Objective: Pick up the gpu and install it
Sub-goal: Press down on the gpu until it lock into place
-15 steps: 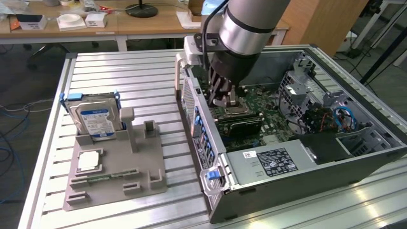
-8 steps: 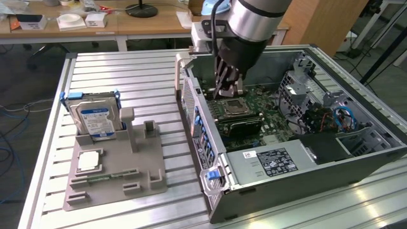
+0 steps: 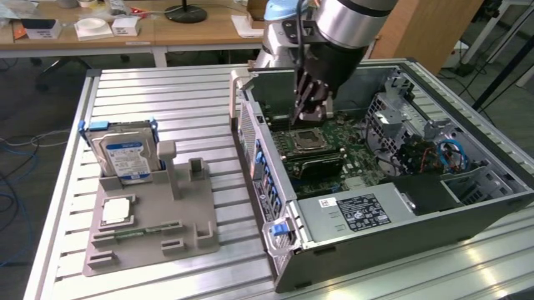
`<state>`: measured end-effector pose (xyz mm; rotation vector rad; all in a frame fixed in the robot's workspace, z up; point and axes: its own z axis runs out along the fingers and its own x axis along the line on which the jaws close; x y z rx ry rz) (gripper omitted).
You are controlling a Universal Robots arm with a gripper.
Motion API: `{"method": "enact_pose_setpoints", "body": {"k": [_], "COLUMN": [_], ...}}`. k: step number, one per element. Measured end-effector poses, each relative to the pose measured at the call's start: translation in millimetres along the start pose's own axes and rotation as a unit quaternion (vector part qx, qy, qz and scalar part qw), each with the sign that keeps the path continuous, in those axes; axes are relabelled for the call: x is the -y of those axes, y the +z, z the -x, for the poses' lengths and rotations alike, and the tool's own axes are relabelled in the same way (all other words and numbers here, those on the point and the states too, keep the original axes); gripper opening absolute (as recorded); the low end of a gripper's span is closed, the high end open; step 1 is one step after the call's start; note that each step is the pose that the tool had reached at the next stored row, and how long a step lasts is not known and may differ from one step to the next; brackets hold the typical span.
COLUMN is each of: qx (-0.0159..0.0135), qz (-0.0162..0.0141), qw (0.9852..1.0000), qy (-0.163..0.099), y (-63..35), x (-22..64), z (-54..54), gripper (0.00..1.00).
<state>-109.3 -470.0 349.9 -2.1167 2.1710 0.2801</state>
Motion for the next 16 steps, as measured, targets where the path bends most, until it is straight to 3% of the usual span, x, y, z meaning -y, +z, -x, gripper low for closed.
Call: {"method": "enact_pose_setpoints", "body": {"k": [8, 16], "qx": [0.0000, 0.0000], "qz": [0.0000, 0.0000], "qw": [1.0000, 1.0000], "qy": [0.000, 0.000], "y": [-1.2, -1.3], "x": [36.3, 37.9], "z": [1.0, 1.0], "gripper": [0.11, 0.11]}}
